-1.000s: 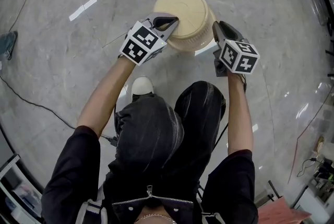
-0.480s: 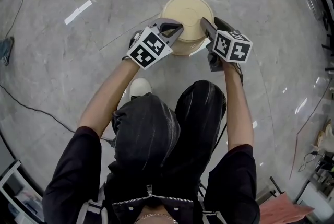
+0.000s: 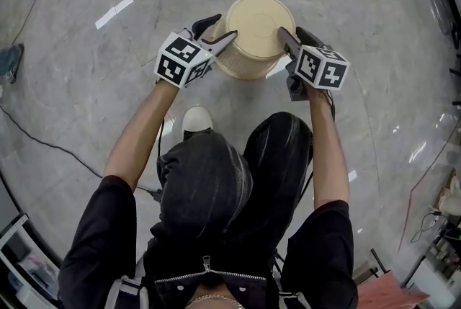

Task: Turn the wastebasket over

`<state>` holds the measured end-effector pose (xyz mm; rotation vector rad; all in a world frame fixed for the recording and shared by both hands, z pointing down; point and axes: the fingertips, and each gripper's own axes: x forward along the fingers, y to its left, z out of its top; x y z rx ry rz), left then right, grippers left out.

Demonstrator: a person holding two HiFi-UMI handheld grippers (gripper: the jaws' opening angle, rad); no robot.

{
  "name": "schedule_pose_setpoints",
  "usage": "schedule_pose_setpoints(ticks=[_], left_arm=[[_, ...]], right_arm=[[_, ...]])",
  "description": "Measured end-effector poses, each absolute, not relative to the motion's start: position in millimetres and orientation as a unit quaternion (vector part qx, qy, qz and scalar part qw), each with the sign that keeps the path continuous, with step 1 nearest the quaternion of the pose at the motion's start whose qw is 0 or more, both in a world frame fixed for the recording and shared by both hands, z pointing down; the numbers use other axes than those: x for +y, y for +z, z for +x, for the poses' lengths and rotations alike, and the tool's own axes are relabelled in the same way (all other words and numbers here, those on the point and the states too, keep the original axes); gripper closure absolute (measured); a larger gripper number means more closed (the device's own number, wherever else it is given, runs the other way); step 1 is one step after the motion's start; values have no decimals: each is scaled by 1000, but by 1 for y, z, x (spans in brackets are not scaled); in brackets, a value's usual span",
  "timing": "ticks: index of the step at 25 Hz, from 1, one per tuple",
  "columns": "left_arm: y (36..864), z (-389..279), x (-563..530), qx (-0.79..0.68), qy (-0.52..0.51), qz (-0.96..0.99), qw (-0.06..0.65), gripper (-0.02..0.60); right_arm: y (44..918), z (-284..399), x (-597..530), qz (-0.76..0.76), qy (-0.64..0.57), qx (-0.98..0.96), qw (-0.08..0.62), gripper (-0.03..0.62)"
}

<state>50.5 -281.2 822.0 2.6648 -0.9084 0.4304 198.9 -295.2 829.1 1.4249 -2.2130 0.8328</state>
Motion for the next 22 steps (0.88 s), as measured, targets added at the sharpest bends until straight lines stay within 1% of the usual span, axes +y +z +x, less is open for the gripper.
schedule_pose_setpoints(ticks=[3,4,11,22], left_arm=[[826,51,-282,-307,125,924,192,258],[828,53,-281,-301,119,925,199,239],[836,65,-278,-293,80,920,248,238],[836,68,-280,-269,94,926,246,238]], right_arm=[[829,200,-294,506,295,-789,188,381],[829,200,-294,507,292,-789,189,381],[830,197,-296,514,286,-786,189,381],[829,200,-283,526,296,-773,197,382]])
